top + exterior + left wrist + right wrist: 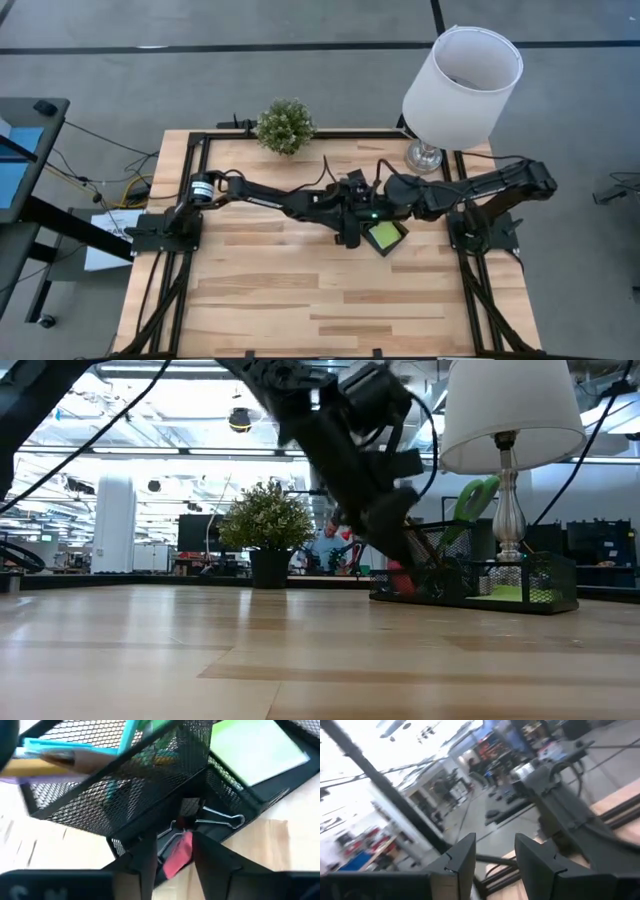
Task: Pick and place office supplies into organizer
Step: Return to Home Position
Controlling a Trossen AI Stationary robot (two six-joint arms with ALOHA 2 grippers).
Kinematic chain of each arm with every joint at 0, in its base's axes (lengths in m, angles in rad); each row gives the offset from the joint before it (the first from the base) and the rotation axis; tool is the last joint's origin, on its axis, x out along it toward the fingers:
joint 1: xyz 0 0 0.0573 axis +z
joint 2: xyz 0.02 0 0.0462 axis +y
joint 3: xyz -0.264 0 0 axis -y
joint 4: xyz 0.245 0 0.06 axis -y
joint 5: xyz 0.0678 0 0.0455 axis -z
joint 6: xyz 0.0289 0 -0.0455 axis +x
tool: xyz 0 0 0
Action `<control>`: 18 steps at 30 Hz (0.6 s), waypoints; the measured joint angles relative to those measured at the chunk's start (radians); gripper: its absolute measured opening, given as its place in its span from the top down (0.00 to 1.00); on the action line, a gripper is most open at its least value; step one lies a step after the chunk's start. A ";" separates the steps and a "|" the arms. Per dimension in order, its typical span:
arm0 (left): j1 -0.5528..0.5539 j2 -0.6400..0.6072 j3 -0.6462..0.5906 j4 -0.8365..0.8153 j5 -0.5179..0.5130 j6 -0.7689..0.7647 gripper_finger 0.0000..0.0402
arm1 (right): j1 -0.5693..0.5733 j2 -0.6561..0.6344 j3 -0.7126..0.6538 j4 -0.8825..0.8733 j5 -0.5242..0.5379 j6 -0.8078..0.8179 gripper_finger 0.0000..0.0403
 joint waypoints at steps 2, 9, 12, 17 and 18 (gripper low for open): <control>-0.008 0.000 0.056 -0.097 -0.002 -0.043 0.69 | 0.000 -0.016 0.000 -0.011 -0.054 -0.003 0.68; -0.052 -0.064 0.316 -0.521 -0.102 -0.043 0.62 | 0.014 -0.198 0.000 -0.194 -0.164 -0.110 0.68; -0.065 -0.103 0.384 -0.688 -0.174 -0.052 0.62 | 0.055 -0.292 0.000 -0.271 -0.171 -0.173 0.68; -0.094 -0.273 0.403 -0.899 -0.269 -0.132 0.62 | 0.167 -0.438 0.001 -0.478 -0.004 -0.242 0.68; -0.100 -0.311 0.404 -0.942 -0.291 -0.164 0.62 | 0.189 -0.463 0.001 -0.541 0.043 -0.256 0.68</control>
